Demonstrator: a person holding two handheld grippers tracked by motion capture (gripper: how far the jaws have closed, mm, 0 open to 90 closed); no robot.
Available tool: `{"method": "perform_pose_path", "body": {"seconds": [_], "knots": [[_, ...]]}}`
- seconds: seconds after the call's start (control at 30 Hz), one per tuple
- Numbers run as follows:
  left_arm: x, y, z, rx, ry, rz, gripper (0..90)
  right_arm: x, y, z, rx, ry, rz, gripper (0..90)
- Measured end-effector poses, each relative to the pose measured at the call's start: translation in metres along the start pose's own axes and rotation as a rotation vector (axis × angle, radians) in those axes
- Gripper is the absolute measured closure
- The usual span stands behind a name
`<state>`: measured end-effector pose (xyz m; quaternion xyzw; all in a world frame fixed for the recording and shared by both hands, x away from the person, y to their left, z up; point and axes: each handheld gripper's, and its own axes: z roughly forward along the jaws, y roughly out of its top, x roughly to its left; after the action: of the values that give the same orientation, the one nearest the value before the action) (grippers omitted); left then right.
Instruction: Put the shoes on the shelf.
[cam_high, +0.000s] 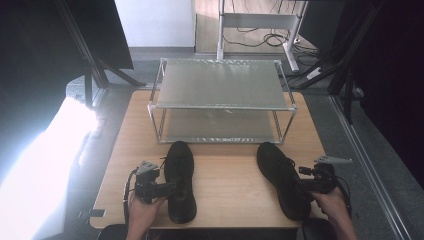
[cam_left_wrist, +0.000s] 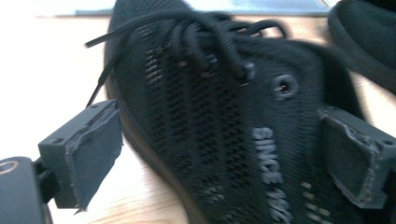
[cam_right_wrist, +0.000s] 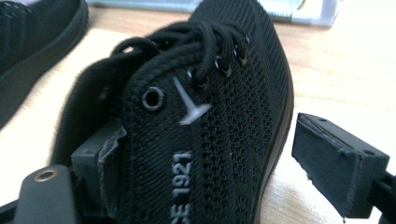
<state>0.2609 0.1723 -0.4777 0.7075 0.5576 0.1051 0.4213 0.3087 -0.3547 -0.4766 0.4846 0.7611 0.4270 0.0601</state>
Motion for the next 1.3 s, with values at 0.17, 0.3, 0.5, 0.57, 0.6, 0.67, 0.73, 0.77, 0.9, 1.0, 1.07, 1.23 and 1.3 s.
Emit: {"method": "perform_pose_path", "body": {"seconds": [0.17, 0.3, 0.5, 0.57, 0.6, 0.67, 0.73, 0.77, 0.9, 1.0, 1.07, 1.23, 1.3], "knots": [[0.004, -0.002, 0.014, 0.040, 0.017, -0.006, 4.9, -0.003, -0.001, 0.012, 0.032, 0.015, 0.028, 21.5], [0.007, -0.003, 0.023, 0.064, -0.026, -0.043, 10.0, -0.004, 0.000, 0.013, 0.035, -0.020, 0.040, 30.0], [0.004, 0.000, 0.026, 0.114, 0.026, -0.044, 16.0, 0.000, 0.003, 0.014, 0.032, -0.114, 0.023, 47.6], [0.004, 0.000, 0.025, 0.120, 0.034, -0.046, 18.6, 0.000, 0.003, 0.014, 0.028, -0.125, 0.025, 50.3], [0.004, 0.000, 0.024, 0.123, 0.040, -0.049, 24.8, 0.001, 0.004, 0.013, 0.022, -0.152, 0.028, 55.7], [0.006, -0.001, 0.020, 0.123, 0.044, -0.066, 31.3, 0.002, 0.004, 0.011, 0.016, -0.171, 0.032, 60.0], [0.008, -0.002, 0.016, 0.110, 0.048, -0.075, 41.5, 0.002, 0.004, 0.008, -0.009, -0.175, 0.041, 66.4], [0.010, -0.003, 0.015, 0.109, 0.044, -0.081, 45.5, 0.001, 0.004, 0.006, -0.017, -0.174, 0.057, 67.5], [0.018, -0.005, 0.009, 0.081, 0.032, -0.116, 60.6, -0.004, 0.002, 0.004, -0.033, -0.152, 0.105, 69.0], [0.022, -0.006, 0.005, 0.065, 0.038, -0.125, 71.3, -0.008, 0.001, 0.002, -0.058, -0.129, 0.151, 69.9], [0.025, -0.006, 0.002, 0.052, 0.045, -0.131, 76.3, -0.010, -0.001, 0.002, -0.077, -0.118, 0.178, 70.0], [0.038, -0.011, 0.000, 0.008, 0.008, -0.190, 83.3, -0.017, -0.004, 0.001, -0.109, -0.071, 0.263, 70.2], [0.041, -0.013, 0.000, -0.006, -0.009, -0.215, 84.1, -0.020, -0.006, 0.001, -0.125, -0.045, 0.297, 70.3]]}}
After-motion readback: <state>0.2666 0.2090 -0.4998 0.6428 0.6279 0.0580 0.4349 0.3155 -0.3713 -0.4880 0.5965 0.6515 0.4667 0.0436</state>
